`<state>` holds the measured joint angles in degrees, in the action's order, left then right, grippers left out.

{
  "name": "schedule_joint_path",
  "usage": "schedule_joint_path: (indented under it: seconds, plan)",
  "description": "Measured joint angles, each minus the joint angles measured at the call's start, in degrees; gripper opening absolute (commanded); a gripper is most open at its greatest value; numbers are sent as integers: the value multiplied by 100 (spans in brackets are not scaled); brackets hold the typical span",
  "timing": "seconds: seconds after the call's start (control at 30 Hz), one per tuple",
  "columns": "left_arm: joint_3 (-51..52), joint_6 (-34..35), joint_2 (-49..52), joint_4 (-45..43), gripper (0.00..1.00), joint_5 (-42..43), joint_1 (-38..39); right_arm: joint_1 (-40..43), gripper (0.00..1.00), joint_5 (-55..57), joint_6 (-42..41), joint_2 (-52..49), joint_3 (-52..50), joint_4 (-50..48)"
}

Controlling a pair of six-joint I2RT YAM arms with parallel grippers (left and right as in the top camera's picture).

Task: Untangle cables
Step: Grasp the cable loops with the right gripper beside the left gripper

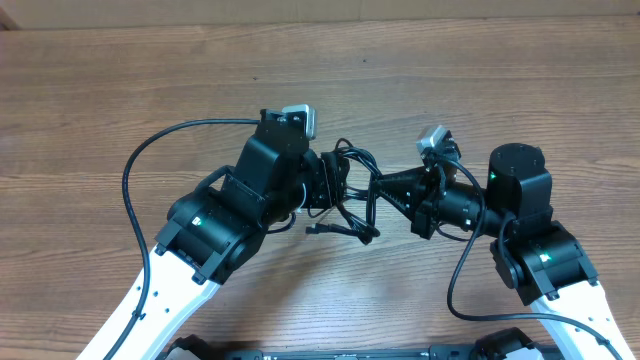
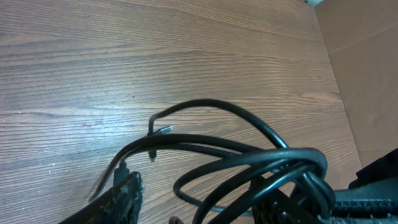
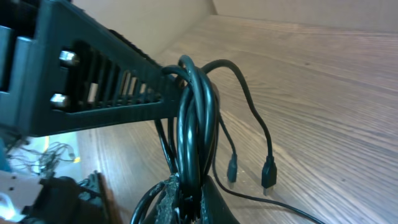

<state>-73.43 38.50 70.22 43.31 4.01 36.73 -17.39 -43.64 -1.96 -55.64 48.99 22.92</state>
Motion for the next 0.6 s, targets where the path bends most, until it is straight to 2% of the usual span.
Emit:
schedule_joint_path:
  seconds: [0.1, 0.13, 0.6]
  plan:
    - [0, 13, 0, 0, 7, 4, 2, 0, 4, -101, -48, 0, 0, -42]
    - [0, -9, 0, 2, 4, 0, 2, 0, 4, -118, -63, 0, 0, -48]
    - [0, -103, 0, 103, 4, -116, 2, 4, 4, -321, -107, 0, 0, -59]
